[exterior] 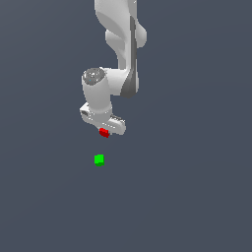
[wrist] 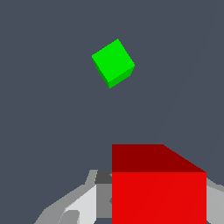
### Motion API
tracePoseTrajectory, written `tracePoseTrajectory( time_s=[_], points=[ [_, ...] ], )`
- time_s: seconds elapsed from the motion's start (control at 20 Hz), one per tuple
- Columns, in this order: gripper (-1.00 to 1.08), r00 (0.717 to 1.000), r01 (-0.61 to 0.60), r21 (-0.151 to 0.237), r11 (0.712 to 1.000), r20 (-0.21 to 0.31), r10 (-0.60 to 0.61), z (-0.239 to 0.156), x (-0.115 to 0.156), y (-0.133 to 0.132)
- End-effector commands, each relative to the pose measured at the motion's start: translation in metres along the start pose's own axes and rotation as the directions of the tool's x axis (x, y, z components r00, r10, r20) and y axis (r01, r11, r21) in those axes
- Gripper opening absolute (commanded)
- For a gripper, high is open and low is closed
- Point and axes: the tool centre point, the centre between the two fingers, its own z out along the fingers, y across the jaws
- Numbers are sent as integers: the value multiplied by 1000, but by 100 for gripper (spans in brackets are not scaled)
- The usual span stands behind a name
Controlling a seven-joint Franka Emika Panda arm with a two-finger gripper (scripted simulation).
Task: Stack the red cube on top of the green cube.
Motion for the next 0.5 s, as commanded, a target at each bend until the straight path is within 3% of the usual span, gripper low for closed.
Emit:
tracePoseTrajectory(
  time_s=[0.0, 0.45],
  points=[
    [-100, 1000, 0, 0, 1000, 0, 0, 1, 3, 0],
    [-100, 1000, 0, 0, 1000, 0, 0, 15, 32, -5]
  ],
)
